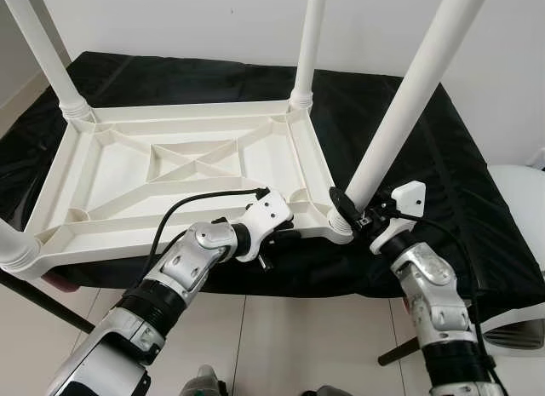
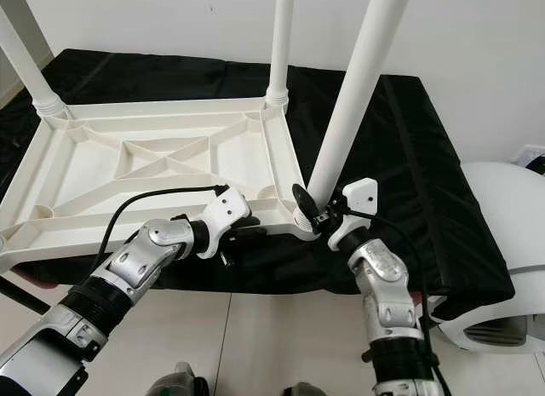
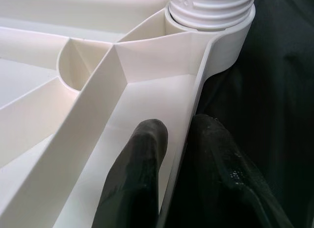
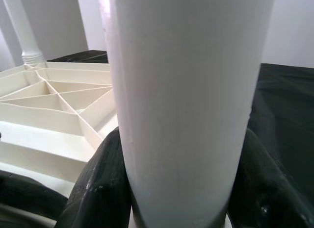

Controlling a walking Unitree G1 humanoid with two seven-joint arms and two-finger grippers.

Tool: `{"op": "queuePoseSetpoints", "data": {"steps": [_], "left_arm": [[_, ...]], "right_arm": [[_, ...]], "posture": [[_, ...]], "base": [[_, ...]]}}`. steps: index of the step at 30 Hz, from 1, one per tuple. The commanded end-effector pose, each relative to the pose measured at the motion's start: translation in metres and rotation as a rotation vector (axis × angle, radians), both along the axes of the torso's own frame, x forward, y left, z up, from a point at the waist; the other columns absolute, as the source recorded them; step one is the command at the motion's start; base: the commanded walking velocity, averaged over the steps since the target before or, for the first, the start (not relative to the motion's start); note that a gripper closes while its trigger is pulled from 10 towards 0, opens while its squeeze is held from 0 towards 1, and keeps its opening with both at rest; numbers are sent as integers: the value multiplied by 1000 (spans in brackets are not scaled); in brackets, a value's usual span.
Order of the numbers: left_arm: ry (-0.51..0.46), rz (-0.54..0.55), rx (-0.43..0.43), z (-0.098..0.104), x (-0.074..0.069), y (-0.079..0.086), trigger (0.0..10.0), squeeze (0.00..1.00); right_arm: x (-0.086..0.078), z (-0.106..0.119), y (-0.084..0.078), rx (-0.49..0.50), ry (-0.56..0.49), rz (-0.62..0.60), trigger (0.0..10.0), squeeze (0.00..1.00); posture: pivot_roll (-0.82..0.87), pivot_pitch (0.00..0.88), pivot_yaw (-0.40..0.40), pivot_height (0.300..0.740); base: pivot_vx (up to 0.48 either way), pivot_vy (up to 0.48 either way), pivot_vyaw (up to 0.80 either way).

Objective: Building children table

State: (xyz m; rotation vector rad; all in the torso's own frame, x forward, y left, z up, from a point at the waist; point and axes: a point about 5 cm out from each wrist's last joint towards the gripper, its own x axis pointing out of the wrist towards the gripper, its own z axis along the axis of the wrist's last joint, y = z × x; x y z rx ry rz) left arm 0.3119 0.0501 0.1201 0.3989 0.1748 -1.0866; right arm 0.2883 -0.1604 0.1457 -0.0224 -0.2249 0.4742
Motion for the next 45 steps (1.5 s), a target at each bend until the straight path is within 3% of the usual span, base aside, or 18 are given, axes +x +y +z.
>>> {"op": "queuePoseSetpoints", "data": {"steps": [1,8,11,22,31,38,39,40,41,42,43,44,45], "left_arm": [[91,-130,50,-10,-7,0,0,0],[89,-128,49,-8,-5,0,0,0],[86,-125,50,-6,-4,1,0,0],[82,-124,48,-5,-3,0,0,0],[86,-124,46,-5,-2,1,0,0],[85,-124,48,-5,-2,1,0,0],[85,-123,49,-5,-2,1,0,0],[85,-123,49,-5,-2,1,0,0],[84,-121,51,-5,-1,2,0,0],[84,-121,51,-5,-1,2,0,0],[83,-120,52,-5,-1,2,4196,0],[83,-120,52,-5,-1,2,4196,0],[82,-118,56,-5,-1,2,10000,0]], "right_arm": [[-4,1,13,18,-18,34,0,0],[-6,-6,15,45,0,-65,0,0],[-7,-10,16,66,17,-167,0,0],[-7,-14,22,63,34,-304,0,0],[-8,-21,28,39,73,-518,0,0],[-7,-25,31,49,107,-523,0,0],[-7,-25,30,48,106,-525,6275,0],[-7,-25,30,48,106,-525,6275,0],[-7,-26,28,46,107,-531,10000,0],[-7,-26,28,46,107,-531,10000,0],[-6,-26,26,45,106,-533,10000,0],[-6,-26,26,45,106,-533,10000,0],[-5,-25,23,40,104,-540,10000,0]], "posture": [[4,52,-1,740],[7,53,0,740],[8,52,1,740],[11,46,-2,740],[20,30,-5,740],[22,27,-5,740],[21,27,-5,740],[21,27,-5,740],[20,23,-4,740],[20,23,-4,740],[19,22,-3,740],[19,22,-3,740],[18,23,-2,740]], "base": [[0,0,0],[0,0,0],[0,0,0],[0,0,0],[0,0,0],[0,0,0],[0,0,0],[0,0,0],[0,0,0],[0,0,0],[0,0,0],[0,0,0],[0,0,0]]}}
